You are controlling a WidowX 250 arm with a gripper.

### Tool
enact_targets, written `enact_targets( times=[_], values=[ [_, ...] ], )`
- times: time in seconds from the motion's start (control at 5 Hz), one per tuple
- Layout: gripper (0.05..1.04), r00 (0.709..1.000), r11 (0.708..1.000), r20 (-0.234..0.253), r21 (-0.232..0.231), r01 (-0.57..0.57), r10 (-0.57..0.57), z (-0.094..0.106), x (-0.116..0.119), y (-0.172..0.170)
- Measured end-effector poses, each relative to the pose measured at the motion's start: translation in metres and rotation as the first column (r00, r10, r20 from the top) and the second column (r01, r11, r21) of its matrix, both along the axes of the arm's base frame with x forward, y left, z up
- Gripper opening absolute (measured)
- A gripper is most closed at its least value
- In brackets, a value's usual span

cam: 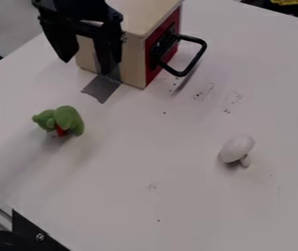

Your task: Open the drawer

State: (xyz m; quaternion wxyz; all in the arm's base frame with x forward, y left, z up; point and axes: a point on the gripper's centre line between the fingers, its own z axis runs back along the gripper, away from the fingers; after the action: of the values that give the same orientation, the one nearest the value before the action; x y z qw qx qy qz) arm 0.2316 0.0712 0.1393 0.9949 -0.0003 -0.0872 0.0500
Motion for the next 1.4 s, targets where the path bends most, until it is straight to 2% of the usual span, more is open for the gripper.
enact_targets(
  times=[0.2, 0.4, 0.6, 1.0, 1.2, 1.4],
  values=[
    [0.999, 1.0, 1.0, -0.025, -0.009, -0.003, 0.003, -0.006, -0.002, -0.001],
    [0.999, 0.998, 0.999, -0.066, -0.033, -0.011, 0.009, -0.024, 0.018, -0.011],
    [0.999, 0.998, 0.999, -0.07, -0.033, 0.004, -0.006, -0.035, 0.053, -0.03],
    [0.999, 0.999, 1.0, -0.042, 0.02, 0.018, -0.017, -0.06, 0.132, -0.054],
    [0.999, 1.0, 0.999, -0.003, 0.049, 0.019, -0.019, -0.076, 0.164, -0.063],
    [0.999, 1.0, 0.997, 0.015, 0.075, 0.02, -0.021, -0.089, 0.185, -0.068]
  ],
)
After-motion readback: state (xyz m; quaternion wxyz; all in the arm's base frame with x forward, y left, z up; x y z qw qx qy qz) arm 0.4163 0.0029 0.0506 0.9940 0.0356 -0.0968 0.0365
